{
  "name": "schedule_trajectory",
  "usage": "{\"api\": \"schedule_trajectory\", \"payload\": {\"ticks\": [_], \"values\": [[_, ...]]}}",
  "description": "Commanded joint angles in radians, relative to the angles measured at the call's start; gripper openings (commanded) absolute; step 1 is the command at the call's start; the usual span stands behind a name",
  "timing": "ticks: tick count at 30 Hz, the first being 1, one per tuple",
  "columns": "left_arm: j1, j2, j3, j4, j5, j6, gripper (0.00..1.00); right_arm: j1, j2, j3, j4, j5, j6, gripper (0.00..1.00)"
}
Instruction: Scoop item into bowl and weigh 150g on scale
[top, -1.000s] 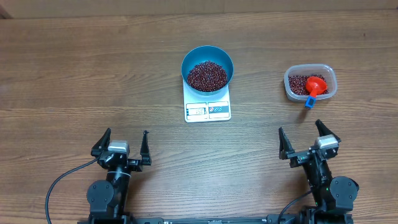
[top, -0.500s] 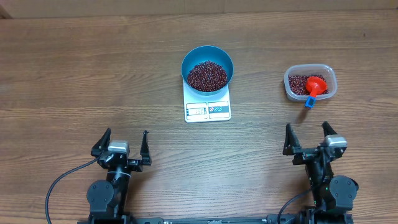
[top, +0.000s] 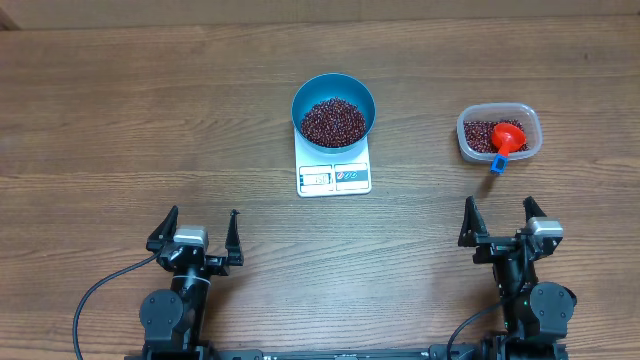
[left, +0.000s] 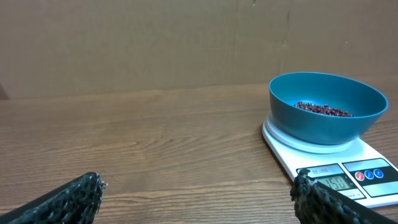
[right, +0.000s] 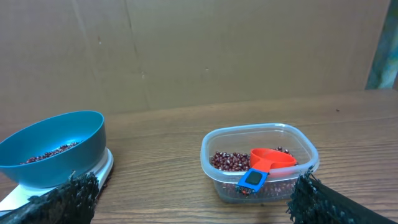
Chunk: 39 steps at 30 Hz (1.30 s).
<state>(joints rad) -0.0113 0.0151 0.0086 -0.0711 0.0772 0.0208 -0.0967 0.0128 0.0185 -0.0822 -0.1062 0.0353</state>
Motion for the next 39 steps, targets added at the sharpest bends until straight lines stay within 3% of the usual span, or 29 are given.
{"api": "schedule_trajectory", "payload": {"ticks": [1,10,39], "values": [[0.007,-0.011,-0.004,-0.003,-0.006,-0.017,1.0,0.005,-0.011,-0.011,0.004,0.008,-0.01,1.0],[0.007,-0.011,-0.004,-0.003,-0.006,-0.017,1.0,0.005,-0.011,-0.011,0.009,-0.041,-0.071,1.0],[0.007,-0.011,-0.004,-0.003,-0.006,-0.017,0.99,0.005,-0.01,-0.011,0.01,-0.04,-0.066,1.0]]}}
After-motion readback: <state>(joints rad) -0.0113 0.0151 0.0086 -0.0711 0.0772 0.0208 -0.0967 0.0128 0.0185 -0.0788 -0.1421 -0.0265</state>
